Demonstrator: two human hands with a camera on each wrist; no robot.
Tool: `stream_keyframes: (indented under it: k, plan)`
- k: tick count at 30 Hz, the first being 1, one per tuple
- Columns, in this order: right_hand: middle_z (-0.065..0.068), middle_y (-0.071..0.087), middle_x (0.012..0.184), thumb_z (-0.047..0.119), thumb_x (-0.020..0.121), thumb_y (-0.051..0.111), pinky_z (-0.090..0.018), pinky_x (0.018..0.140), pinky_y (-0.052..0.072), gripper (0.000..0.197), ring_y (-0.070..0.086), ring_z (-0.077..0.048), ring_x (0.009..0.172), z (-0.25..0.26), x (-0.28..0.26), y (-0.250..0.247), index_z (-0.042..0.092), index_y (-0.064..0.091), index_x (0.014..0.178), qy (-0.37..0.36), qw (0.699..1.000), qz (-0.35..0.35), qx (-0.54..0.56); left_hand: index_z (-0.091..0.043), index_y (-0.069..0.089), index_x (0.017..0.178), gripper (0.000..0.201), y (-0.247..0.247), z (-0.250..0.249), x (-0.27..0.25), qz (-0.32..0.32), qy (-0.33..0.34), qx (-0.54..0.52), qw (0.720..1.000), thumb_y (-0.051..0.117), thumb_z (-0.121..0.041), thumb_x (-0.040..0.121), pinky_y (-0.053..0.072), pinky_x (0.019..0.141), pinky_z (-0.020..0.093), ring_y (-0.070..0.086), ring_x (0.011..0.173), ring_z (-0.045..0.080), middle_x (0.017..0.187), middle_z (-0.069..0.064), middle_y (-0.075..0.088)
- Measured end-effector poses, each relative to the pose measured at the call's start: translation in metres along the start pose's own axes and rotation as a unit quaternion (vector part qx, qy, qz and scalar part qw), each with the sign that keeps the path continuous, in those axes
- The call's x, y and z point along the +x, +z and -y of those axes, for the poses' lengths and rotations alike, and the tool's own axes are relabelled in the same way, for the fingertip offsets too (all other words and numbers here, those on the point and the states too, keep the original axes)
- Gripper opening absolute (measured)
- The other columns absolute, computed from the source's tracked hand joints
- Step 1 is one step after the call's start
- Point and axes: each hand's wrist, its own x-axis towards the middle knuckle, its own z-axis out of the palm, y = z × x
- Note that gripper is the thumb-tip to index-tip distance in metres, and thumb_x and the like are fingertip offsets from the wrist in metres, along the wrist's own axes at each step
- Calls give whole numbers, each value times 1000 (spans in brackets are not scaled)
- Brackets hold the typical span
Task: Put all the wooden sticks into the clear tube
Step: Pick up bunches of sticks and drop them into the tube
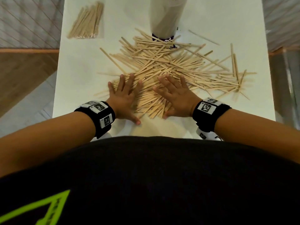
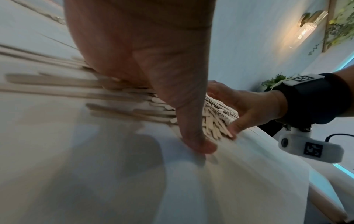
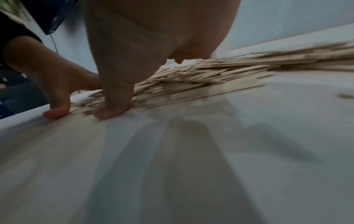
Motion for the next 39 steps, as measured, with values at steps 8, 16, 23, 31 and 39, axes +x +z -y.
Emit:
stream_keyframes:
  k: [8, 16, 23, 31, 39]
  plan:
    - [-12, 40, 148, 50, 83, 65, -56, 110, 27, 71, 38, -37, 134, -9, 21, -15, 15, 44, 141, 41, 996, -77, 27, -8, 28, 146, 94, -18, -2, 23, -141, -27, -29, 989, 50, -70, 79, 33, 108, 50, 34, 134, 38, 152, 16, 29]
    - [-3, 63, 82, 21, 82, 69, -38, 70, 43, 11, 57, -30, 83, -18, 28, -19, 16, 69, 92, 33, 976, -215, -26, -16, 67, 118, 33, -43, -2, 23, -211, 7, -66, 975, 51, -33, 95, 46, 84, 42, 53, 103, 37, 107, 14, 62]
    - [-10, 65, 89, 2, 79, 60, -40, 74, 43, 20, 56, -32, 88, -27, 27, -28, 10, 68, 96, 55, 985, -165, -16, -20, 65, 123, 31, -51, 2, 27, -190, -15, -73, 979, 49, -28, 97, 47, 82, 38, 57, 99, 35, 106, 11, 59]
    - [-14, 52, 111, -9, 83, 49, -38, 73, 45, 40, 56, -33, 89, -39, 24, -44, 7, 60, 117, 78, 988, -91, 96, -9, 59, 125, 33, -65, 5, 22, -165, -11, -82, 983, 49, -7, 94, 47, 82, 38, 56, 93, 34, 110, 13, 49]
    - [-5, 34, 135, -13, 82, 42, -37, 78, 49, 71, 57, -29, 95, -43, 18, -55, 27, 41, 141, 99, 984, -35, 146, -17, 49, 133, 46, -79, 7, 9, -127, -31, -6, 991, 44, -5, 90, 45, 80, 37, 53, 105, 32, 112, 10, 59]
